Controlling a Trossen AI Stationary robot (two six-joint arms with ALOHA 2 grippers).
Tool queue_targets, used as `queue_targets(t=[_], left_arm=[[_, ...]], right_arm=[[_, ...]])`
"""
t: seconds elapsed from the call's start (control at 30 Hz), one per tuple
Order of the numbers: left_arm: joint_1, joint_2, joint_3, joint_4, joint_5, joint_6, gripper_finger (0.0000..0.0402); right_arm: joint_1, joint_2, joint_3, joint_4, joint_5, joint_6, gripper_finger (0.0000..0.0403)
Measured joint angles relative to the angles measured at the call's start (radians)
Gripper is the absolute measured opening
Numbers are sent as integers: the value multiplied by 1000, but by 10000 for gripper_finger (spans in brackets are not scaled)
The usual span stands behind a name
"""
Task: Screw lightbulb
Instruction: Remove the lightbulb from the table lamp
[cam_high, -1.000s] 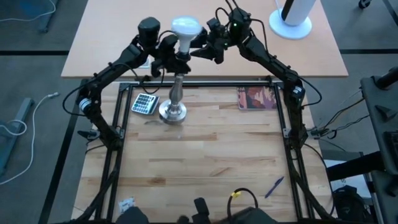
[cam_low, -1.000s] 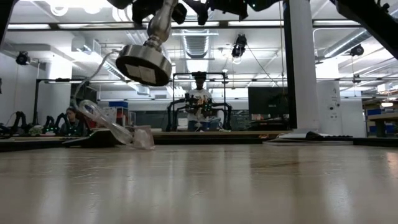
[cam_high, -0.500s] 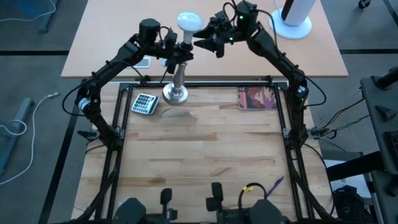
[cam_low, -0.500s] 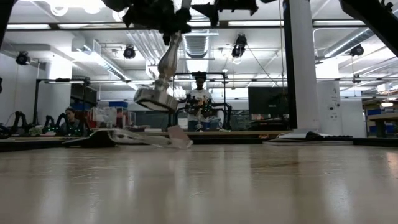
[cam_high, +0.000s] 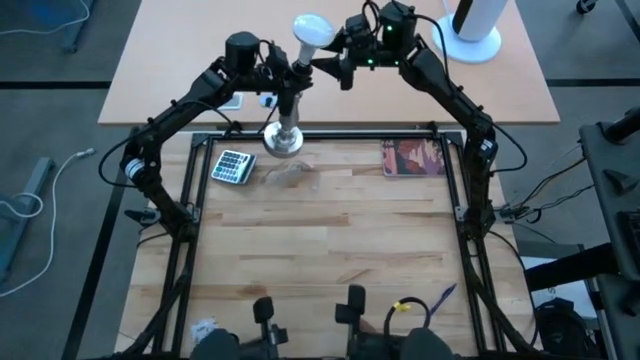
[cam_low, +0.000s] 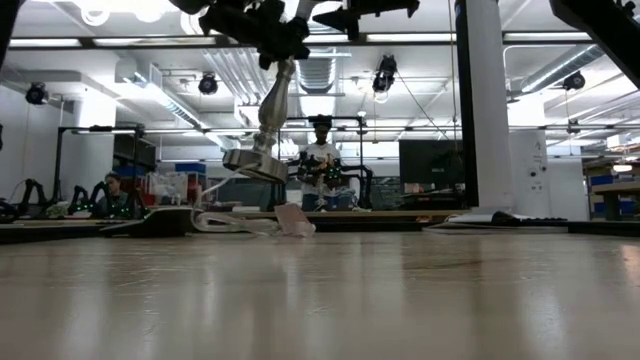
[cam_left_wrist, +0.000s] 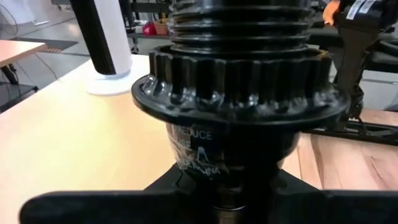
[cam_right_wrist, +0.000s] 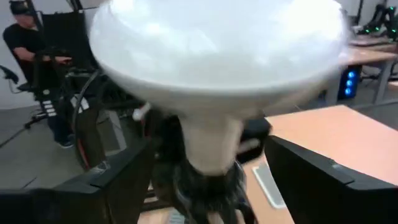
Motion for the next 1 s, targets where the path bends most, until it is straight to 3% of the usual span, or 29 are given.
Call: queue_targets(t=[0.3, 0.4, 0.57, 0.67, 1.0], left_arm=[[-77, 0, 0, 14, -121, 15, 55], [-89, 0, 1, 8, -123, 8, 55], [-105, -1, 1, 7, -169, 6, 55], [-110, -2, 2, 5, -171, 6, 55], [-96, -31, 2, -35, 24, 14, 55]], right_arm=[[13, 25, -2, 122, 30, 51, 280], [14, 26, -2, 131, 19, 58, 250], [14, 27, -2, 131, 8, 61, 167], [14, 27, -2, 131, 8, 62, 163], [18, 26, -1, 140, -47, 79, 163]])
